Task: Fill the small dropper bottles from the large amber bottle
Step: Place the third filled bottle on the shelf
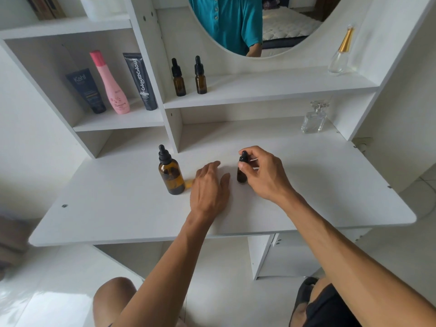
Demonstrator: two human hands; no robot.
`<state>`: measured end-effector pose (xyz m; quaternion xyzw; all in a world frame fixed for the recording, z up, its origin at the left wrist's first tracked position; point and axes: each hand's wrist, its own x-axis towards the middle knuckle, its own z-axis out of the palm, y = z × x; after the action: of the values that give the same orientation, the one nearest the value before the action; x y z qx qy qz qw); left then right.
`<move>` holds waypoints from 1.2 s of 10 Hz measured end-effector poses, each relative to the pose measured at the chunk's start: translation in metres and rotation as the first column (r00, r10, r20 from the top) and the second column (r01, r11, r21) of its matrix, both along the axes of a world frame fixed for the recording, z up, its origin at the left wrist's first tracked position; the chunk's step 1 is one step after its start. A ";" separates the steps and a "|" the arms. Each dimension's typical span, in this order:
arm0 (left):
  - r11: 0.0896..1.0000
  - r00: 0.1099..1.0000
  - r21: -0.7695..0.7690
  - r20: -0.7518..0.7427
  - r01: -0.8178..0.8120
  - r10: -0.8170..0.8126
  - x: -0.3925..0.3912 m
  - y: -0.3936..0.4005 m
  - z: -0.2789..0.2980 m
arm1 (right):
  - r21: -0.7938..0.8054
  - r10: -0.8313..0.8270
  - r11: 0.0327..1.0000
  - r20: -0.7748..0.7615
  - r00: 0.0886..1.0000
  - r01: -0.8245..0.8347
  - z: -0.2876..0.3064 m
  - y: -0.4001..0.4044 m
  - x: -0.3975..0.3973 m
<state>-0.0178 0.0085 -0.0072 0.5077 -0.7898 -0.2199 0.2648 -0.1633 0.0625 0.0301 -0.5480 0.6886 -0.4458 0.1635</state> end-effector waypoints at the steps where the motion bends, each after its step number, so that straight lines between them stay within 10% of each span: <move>1: 0.999 0.992 -0.025 0.126 0.024 -0.020 -0.006 -0.010 -0.002 | -0.038 -0.021 0.999 -0.006 1.000 0.021 0.009 -0.002 -0.005; 5: 0.996 0.915 -0.004 0.394 0.094 -0.085 -0.014 -0.019 -0.011 | -0.443 -0.047 0.896 -0.107 0.993 -0.006 0.126 -0.083 -0.006; 12: 0.995 0.925 -0.043 0.376 0.087 -0.064 -0.013 -0.018 -0.013 | -0.337 -0.094 0.940 -0.099 0.991 0.056 0.115 -0.168 -0.022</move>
<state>-0.0312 -0.0096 -0.0202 0.5015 -0.8508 -0.1059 0.1158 -0.1857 -0.1057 0.1454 -0.5656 0.6317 -0.5299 0.0118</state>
